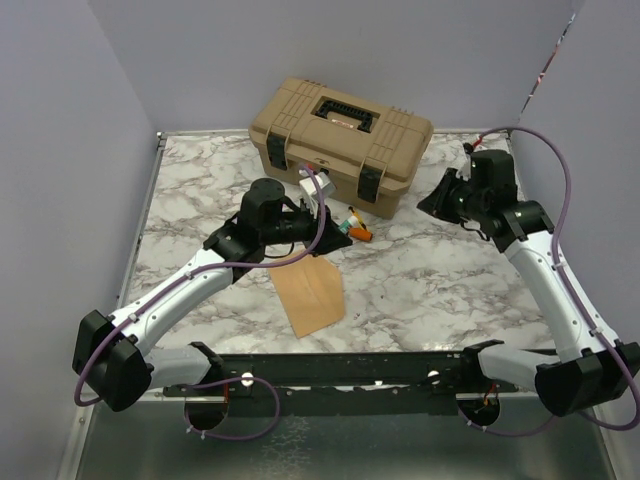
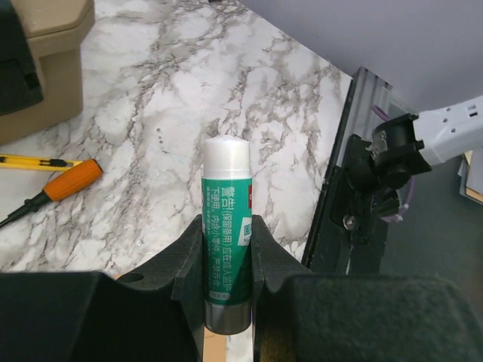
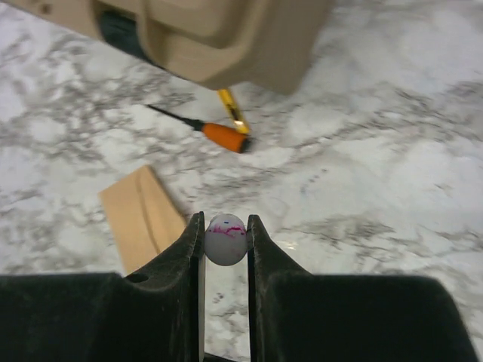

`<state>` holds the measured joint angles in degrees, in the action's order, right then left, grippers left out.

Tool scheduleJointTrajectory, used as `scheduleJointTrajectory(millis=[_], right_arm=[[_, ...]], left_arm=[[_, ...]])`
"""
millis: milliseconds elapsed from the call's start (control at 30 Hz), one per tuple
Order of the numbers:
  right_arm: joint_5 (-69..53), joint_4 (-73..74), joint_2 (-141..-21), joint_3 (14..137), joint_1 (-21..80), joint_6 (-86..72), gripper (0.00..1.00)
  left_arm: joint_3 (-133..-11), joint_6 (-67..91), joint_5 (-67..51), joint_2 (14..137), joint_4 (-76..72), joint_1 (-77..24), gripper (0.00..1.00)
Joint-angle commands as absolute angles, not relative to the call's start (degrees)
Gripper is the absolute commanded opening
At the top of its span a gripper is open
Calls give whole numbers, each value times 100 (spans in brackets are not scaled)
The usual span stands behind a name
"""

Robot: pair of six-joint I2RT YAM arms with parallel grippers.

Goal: Place the letter into the envelope and seal it

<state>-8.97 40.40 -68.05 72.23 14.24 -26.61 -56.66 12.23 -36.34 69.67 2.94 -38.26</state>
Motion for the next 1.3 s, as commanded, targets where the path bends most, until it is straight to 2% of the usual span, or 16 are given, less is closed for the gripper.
scheduleJointTrajectory(millis=[0, 167, 333, 600, 900, 1267], right_arm=[[835, 4049, -6465, 6562, 1421, -2496, 1], [1277, 3284, -6594, 5362, 1439, -2542, 1], [1582, 1797, -6881, 4323, 1714, -2282, 6], [1940, 460, -7717, 3800, 2298, -2551, 24], [2319, 422, -8599, 3752, 2637, -2880, 31], [2143, 810, -8842, 3984, 2646, -3086, 44]], left_arm=[[-5756, 1088, -3046, 6856, 354, -3814, 0], [-5821, 1158, -2906, 6994, 343, -3806, 0], [-5886, 1270, -2856, 7168, 309, -3801, 0], [-5898, 1488, -2719, 7355, 199, -3804, 0], [-5841, 1571, -2633, 7333, 139, -3806, 0], [-5783, 1608, -2601, 7239, 135, -3806, 0]])
